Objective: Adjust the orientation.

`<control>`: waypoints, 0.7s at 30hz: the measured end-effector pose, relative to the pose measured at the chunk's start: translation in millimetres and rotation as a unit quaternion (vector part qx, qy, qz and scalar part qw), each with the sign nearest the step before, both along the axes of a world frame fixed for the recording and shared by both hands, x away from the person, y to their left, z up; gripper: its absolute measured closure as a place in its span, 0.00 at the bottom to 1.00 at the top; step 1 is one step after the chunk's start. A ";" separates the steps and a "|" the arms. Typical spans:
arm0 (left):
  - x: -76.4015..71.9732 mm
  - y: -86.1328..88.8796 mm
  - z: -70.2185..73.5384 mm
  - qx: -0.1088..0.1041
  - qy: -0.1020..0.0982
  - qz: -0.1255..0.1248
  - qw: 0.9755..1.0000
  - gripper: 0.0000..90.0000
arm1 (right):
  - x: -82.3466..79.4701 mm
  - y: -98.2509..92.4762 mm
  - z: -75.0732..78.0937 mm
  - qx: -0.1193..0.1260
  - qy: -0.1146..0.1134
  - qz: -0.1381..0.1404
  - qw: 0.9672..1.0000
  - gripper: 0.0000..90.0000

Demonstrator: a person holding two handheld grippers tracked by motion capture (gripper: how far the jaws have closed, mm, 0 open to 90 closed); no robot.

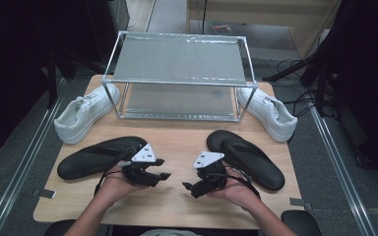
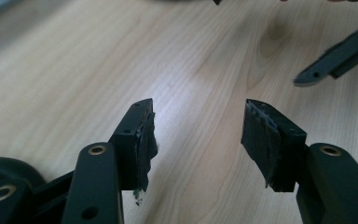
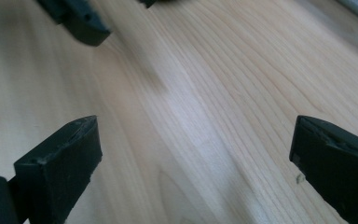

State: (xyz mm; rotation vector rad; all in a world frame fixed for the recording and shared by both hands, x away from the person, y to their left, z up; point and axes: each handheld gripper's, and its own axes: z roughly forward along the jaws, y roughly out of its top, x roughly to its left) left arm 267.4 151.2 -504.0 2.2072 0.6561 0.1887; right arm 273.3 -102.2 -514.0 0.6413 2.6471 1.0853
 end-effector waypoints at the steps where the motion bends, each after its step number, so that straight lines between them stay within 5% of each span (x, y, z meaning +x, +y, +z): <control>1: 0.0 0.0 0.0 0.000 0.000 0.000 1.000 0.49 | -2.3 -0.1 2.0 0.002 -0.003 0.007 1.000 0.03; 4: -4.1 1.7 5.2 -0.004 0.014 0.014 1.000 0.48 | -7.1 -0.9 6.3 0.009 0.012 0.040 0.999 0.04; 6: -6.6 -0.1 6.6 0.029 0.026 0.022 0.999 0.48 | -6.8 -1.7 8.6 0.021 0.026 0.044 0.998 0.06; 9: -6.8 -1.0 5.8 0.034 0.020 0.013 0.999 0.48 | -2.8 -4.4 11.0 0.039 0.036 0.038 0.998 0.16; 14: -3.2 -1.2 5.6 0.028 0.046 -0.006 0.999 0.48 | 4.6 -8.2 9.7 0.039 0.059 0.023 0.997 0.15; 17: 0.6 -2.0 4.6 0.024 0.068 -0.012 0.997 0.45 | 4.1 -9.9 11.0 0.024 0.040 0.019 0.999 0.19; 21: 1.7 -1.7 2.8 0.033 0.064 -0.010 0.997 0.44 | 2.9 -11.7 14.3 0.033 0.032 0.019 0.999 0.26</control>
